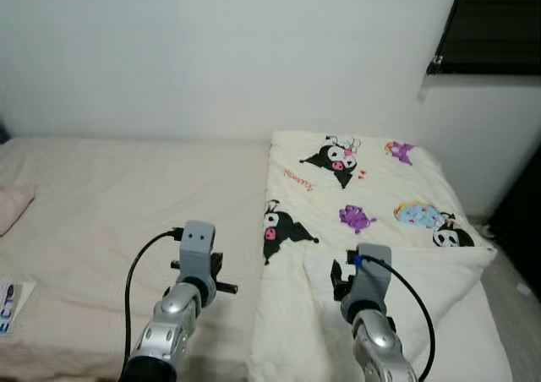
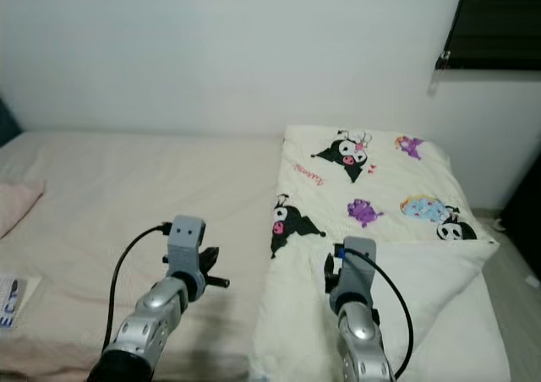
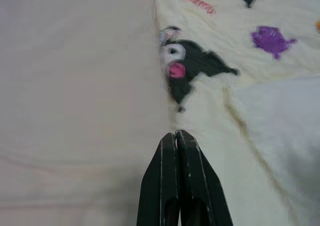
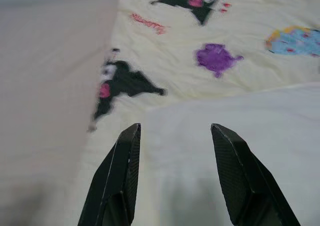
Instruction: Clean up the room
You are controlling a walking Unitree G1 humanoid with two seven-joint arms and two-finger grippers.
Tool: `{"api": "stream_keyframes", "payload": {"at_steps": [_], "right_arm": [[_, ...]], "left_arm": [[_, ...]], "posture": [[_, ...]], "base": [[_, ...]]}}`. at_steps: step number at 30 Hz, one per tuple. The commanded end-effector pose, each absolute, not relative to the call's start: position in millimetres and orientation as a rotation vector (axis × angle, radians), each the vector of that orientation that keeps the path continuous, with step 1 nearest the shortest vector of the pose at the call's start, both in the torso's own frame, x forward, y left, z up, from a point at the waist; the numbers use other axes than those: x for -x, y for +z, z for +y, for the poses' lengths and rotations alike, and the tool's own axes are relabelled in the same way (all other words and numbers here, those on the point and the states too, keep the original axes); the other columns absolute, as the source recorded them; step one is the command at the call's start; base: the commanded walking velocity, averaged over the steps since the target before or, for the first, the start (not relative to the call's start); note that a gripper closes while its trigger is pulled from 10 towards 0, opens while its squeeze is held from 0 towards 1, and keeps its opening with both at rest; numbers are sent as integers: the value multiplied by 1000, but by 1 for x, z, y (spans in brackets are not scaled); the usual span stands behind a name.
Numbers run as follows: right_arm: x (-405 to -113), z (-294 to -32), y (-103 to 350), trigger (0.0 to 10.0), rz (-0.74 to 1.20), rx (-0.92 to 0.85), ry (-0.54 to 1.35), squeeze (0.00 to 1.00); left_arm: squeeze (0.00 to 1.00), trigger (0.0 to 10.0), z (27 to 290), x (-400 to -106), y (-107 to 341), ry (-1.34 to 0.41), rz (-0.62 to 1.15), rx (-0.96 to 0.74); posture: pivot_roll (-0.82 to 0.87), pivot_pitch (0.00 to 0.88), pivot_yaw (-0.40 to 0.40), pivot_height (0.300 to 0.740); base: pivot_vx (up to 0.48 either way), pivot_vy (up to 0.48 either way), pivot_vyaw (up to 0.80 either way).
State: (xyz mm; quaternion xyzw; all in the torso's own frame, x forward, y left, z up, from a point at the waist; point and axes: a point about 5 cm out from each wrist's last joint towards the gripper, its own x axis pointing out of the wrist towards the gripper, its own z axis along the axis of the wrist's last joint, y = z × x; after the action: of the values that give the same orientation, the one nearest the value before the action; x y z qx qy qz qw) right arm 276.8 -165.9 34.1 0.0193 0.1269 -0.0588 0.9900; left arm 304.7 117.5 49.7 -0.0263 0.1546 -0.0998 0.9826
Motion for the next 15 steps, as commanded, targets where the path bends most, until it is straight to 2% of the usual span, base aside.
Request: {"api": "stream_keyframes", "payload": {"at_steps": [1,10,15], "right_arm": [[-279,-164,37,10000,246,-41,-113,0],[-277,-166,37,10000,243,-40,-121,0],[-275,-168,36,10000,243,-42,-130,0]], "left_arm": [[0,10000,118,-306,50,-201,314,40],[0,10000,115,-307,52,-230,304,35],[0,10000,111,-307,49,-274,338,19]], "posture": [[-61,0,8,740],[-71,0,20,740],[-69,0,27,740]], "base": [[0,-480,0],[0,-447,0],[0,470,0]]}}
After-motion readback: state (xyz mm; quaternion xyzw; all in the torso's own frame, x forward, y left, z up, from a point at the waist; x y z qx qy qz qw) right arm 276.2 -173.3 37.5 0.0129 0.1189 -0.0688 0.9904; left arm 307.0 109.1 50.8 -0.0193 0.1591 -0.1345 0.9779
